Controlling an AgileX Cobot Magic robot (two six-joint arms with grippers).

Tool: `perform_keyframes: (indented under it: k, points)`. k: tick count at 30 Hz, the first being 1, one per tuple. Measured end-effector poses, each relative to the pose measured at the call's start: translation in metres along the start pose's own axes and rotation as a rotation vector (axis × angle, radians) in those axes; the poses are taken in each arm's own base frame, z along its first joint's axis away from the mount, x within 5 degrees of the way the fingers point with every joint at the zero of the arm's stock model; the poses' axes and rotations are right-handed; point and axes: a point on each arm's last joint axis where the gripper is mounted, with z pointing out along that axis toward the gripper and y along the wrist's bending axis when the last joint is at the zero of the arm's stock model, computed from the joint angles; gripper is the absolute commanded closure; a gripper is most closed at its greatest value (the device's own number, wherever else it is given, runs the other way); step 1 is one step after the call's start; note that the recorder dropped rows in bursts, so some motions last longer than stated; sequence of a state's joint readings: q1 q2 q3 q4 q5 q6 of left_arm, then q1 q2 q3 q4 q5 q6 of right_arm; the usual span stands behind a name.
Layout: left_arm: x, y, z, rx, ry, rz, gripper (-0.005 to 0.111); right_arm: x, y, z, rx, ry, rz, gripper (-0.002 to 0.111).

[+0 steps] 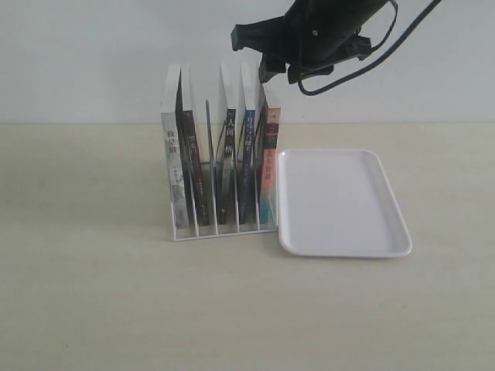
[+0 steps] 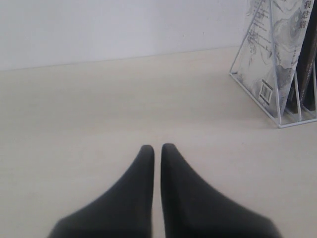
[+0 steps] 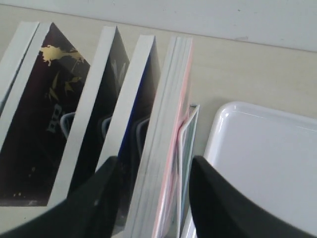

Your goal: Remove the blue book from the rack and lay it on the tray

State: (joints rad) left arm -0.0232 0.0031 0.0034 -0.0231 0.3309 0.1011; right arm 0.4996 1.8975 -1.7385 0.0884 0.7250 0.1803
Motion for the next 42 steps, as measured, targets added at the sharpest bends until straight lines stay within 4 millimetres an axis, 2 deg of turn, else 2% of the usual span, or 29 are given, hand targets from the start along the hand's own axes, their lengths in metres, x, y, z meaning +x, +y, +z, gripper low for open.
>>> perform_keyframes:
  k: [9,16,26,36,37,39,41,42]
  points:
    - [0.000,0.000,0.000,0.000,0.000,0.000,0.102,0.000,0.000,0.000,0.000,0.007,0.007,0.065]
    - [0.000,0.000,0.000,0.000,0.000,0.000,0.102,0.011,-0.003,0.021,0.012,0.085,0.016,0.065]
    - [0.000,0.000,0.000,0.000,0.000,0.000,0.102,0.014,-0.004,0.026,0.013,0.108,0.030,0.065]
    - [0.000,0.000,0.000,0.000,0.000,0.000,0.102,0.023,-0.007,0.045,0.019,0.157,0.047,0.065]
    - [0.000,0.000,0.000,0.000,0.000,0.000,0.102,0.023,-0.007,0.046,0.019,0.154,0.050,0.067]
    - [0.000,0.000,0.000,0.000,0.000,0.000,0.102,0.022,-0.006,0.046,0.018,0.141,0.067,0.082]
    - [0.000,0.000,0.000,0.000,0.000,0.000,0.102,0.021,-0.006,0.046,0.015,0.132,0.070,0.104]
    - [0.000,0.000,0.000,0.000,0.000,0.000,0.102,0.021,-0.007,0.046,0.021,0.131,0.063,0.108]
